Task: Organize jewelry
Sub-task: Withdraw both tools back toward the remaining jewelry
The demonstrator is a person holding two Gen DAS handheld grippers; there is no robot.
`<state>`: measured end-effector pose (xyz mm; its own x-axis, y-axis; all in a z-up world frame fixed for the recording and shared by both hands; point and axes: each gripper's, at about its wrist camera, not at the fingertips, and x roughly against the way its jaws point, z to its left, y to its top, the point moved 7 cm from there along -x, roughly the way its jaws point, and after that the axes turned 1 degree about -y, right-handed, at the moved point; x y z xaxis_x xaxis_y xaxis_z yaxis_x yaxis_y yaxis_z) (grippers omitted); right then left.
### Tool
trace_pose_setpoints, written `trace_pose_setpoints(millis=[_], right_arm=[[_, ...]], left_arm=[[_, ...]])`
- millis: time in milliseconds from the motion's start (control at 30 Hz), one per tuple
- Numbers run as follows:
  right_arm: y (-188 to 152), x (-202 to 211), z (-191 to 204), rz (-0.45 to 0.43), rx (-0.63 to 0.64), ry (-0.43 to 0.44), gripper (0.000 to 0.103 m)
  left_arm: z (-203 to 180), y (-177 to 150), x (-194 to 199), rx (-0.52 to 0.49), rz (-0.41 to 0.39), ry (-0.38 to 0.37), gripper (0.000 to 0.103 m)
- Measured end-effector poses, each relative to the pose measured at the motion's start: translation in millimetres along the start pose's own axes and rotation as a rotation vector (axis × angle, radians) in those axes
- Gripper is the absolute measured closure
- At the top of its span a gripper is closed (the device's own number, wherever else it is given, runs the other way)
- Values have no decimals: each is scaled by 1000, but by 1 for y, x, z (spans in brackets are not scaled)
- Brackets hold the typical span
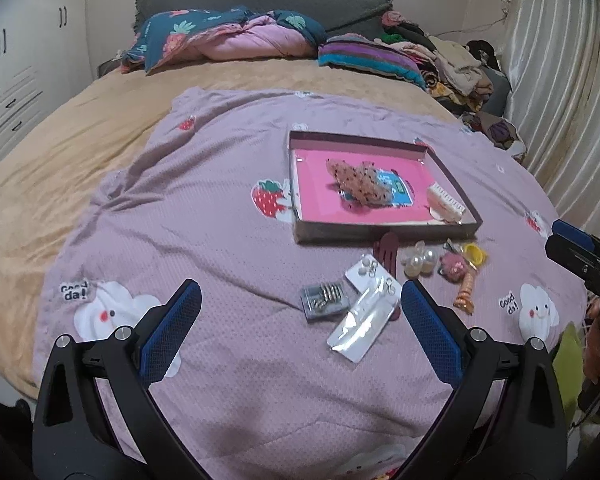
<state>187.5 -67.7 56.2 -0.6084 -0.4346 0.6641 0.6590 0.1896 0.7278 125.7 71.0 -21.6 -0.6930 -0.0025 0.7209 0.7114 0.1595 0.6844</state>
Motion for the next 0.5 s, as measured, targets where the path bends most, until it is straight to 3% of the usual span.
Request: trace_pose_setpoints(millis=[500], right_arm=[[-43, -14, -17, 89, -13, -54, 8]], left_arm=[[-12, -36, -27, -24, 78, -56, 9]])
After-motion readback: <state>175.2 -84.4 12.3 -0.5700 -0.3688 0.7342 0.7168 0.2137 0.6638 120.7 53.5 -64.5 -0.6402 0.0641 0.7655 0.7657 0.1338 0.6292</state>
